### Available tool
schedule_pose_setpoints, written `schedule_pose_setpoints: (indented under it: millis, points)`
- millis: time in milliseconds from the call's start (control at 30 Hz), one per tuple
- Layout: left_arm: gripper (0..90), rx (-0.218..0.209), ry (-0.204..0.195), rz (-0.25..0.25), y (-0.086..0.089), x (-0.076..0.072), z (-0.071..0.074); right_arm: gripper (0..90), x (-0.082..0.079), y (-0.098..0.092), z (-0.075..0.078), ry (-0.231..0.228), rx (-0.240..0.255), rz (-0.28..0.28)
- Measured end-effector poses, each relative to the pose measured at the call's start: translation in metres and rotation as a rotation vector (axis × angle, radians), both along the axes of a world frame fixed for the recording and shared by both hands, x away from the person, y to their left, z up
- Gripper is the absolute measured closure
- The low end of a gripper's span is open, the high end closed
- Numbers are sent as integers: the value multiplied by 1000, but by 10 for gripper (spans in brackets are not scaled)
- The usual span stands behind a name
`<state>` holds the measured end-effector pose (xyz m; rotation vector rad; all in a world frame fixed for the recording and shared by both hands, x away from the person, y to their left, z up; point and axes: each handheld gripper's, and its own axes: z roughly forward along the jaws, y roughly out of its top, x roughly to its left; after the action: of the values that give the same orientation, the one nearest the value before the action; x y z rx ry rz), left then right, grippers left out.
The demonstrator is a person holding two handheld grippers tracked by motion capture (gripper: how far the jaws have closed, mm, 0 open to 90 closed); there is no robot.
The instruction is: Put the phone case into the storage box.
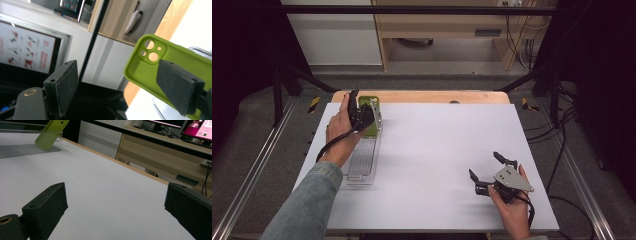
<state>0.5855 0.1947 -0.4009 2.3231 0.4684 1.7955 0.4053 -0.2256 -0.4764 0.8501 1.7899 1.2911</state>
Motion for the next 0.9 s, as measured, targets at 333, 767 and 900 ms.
schedule_pose_setpoints:
  millis: [333,767,900]
  points:
    - [136,-87,12,17,3,-8,6,46,1,1,0,1,3,1]
    - [126,-233,46,-16,-5,-15,11,47,0,0,0,-4,5,3]
    - [125,-233,43,-29,-9,-16,12,47,0,0,1,-5,3,4]
